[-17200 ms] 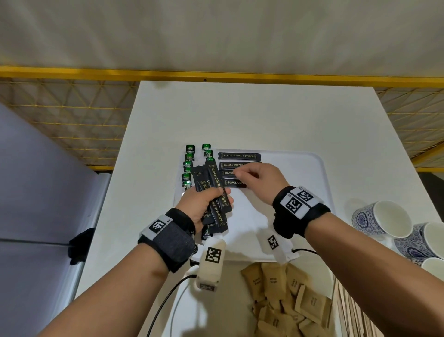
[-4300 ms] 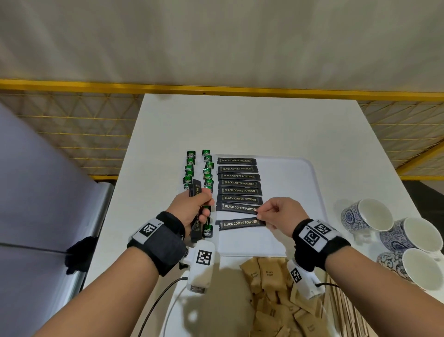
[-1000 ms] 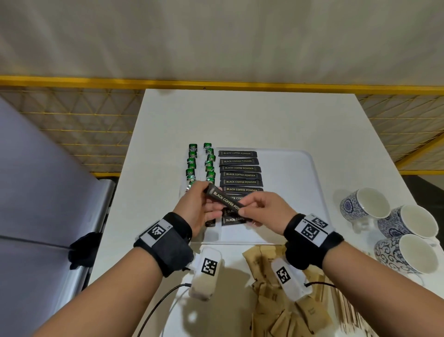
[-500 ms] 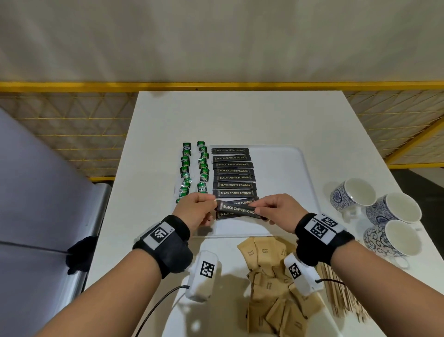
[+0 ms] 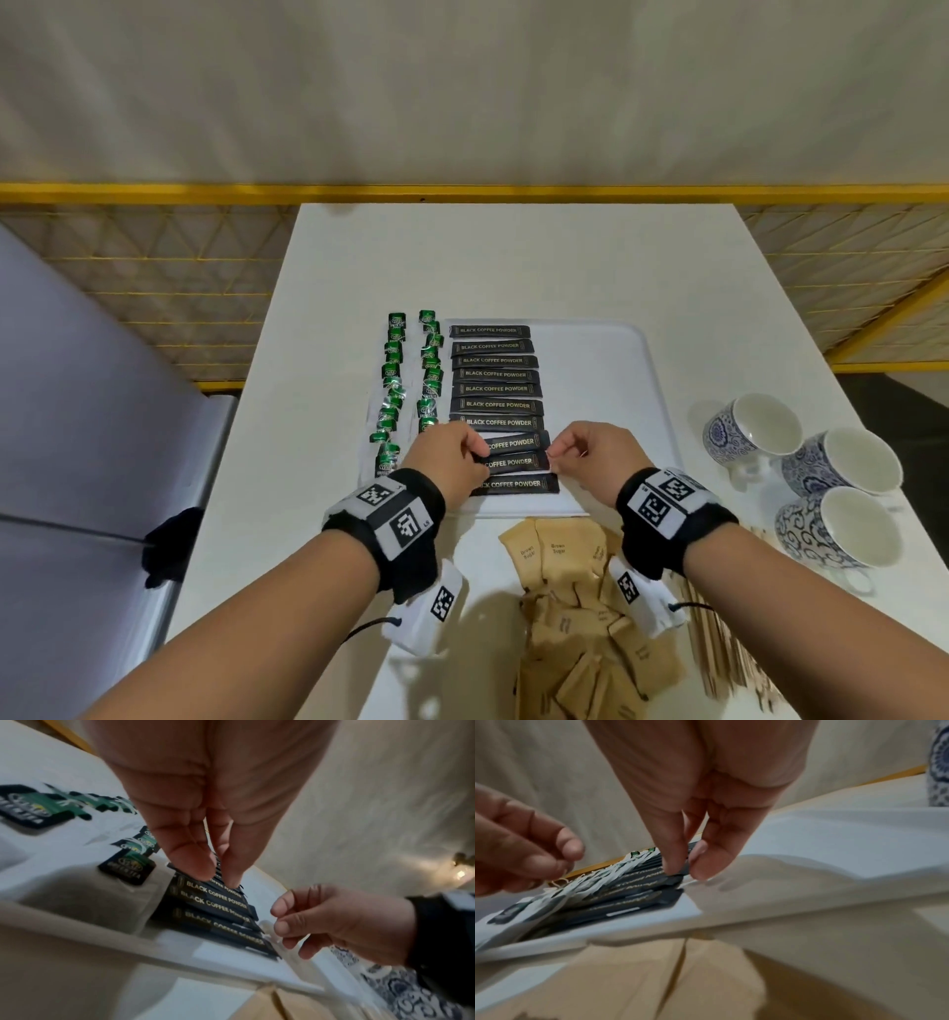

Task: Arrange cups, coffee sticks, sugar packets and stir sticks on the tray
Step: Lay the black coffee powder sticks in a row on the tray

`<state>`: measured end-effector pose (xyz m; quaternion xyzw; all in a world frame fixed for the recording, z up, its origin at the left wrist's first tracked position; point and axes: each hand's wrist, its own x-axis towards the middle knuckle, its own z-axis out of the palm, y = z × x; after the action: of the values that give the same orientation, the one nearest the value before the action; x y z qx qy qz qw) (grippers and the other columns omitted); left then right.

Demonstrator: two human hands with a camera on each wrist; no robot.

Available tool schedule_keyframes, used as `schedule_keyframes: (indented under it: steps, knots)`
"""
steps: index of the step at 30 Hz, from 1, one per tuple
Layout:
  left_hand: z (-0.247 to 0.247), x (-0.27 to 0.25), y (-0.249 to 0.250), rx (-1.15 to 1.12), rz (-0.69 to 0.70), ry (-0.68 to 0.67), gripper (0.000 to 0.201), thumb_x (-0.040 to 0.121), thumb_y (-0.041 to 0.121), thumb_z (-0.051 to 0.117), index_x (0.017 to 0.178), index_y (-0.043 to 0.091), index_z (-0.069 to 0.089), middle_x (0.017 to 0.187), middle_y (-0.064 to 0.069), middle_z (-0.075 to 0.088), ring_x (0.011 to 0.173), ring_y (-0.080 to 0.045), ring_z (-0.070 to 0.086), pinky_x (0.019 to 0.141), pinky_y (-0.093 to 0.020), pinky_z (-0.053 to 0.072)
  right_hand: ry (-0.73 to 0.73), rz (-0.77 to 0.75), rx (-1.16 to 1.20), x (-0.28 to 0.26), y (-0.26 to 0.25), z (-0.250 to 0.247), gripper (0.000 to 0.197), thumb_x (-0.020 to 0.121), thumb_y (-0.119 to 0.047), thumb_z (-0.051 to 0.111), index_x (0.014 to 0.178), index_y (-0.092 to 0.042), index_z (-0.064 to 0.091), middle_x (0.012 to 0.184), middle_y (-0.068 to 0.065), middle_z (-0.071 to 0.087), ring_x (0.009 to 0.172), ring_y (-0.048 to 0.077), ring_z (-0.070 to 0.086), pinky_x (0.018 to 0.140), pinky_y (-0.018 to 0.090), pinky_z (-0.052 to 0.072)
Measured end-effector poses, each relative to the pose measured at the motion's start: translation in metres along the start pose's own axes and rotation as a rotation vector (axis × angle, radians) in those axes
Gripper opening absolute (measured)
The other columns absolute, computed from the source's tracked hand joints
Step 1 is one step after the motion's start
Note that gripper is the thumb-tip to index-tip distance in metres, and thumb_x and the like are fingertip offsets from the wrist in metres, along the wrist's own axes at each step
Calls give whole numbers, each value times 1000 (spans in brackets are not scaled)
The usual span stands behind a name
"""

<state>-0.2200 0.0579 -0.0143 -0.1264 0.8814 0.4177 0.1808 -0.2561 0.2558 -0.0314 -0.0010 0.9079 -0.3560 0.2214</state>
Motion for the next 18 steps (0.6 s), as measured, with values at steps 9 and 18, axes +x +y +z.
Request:
schedule_keyframes:
  steps: [9, 18]
  knots:
    - [21, 10, 6, 326, 85, -75, 50, 81, 13, 69, 127, 18, 51, 128, -5, 46, 108, -21, 55, 101, -30, 43, 92, 46, 178, 8, 5, 4, 26, 80, 1, 57, 88, -24, 61, 83, -3, 62, 79, 14, 61, 79, 23, 51]
    - [23, 15, 6, 359, 96, -65, 45, 83, 7, 63, 126, 16, 52, 125, -5, 46, 107, -22, 55, 99, -27, 41, 86, 11, 211, 18, -1, 9, 24, 84, 2, 58, 87, -21, 64, 80, -3, 62, 73, 10, 57, 68, 10, 45]
